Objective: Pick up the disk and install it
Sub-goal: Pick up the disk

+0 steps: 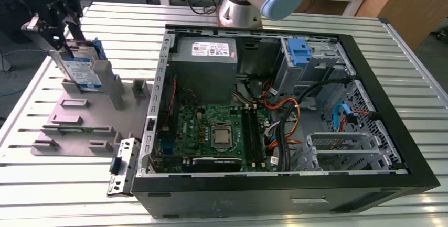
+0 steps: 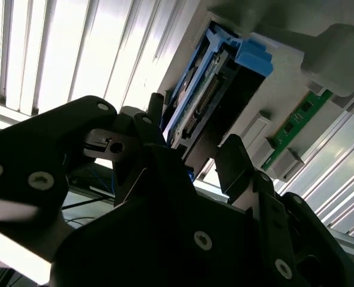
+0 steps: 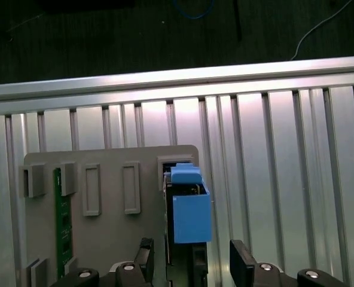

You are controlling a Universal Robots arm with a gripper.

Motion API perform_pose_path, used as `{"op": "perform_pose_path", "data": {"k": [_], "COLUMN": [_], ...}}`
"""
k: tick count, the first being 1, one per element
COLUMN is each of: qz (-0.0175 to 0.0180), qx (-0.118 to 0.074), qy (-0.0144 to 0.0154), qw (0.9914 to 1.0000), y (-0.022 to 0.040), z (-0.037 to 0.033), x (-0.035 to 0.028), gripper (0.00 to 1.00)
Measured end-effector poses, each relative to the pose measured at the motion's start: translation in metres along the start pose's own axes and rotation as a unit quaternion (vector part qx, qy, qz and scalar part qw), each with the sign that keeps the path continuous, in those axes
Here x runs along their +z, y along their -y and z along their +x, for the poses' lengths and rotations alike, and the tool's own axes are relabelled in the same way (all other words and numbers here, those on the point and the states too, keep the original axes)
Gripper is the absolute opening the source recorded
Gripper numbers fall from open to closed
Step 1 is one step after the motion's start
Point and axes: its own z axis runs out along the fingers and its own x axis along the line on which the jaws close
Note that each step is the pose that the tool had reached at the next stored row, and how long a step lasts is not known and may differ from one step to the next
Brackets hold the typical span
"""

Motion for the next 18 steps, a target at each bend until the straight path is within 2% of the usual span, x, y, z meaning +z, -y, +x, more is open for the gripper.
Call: {"op": "perform_pose_path", "data": {"k": [8,9,10,11,12,13,18], "qz": [0.0000,0.0000,0.0000,0.0000,0.0000,0.0000,0.0000], "qx": [0.000,0.000,0.000,0.000,0.000,0.000,0.000], "qy": [0.0000,0.0000,0.0000,0.0000,0.0000,0.0000,0.0000], "qw": [1.00000,1.00000,1.00000,1.00000,1.00000,1.00000,1.00000], "y": [0.0000,0.0000,0.0000,0.0000,0.0000,0.0000,0.0000], "z": [0.0000,0.0000,0.0000,0.0000,0.0000,0.0000,0.0000], "x": [0.0001,0.0001,0.0002,0.0002,0.0002,0.0002,0.0002], "gripper": [0.60,0.54,0.54,0.47,0.47,0.41,0.41]}}
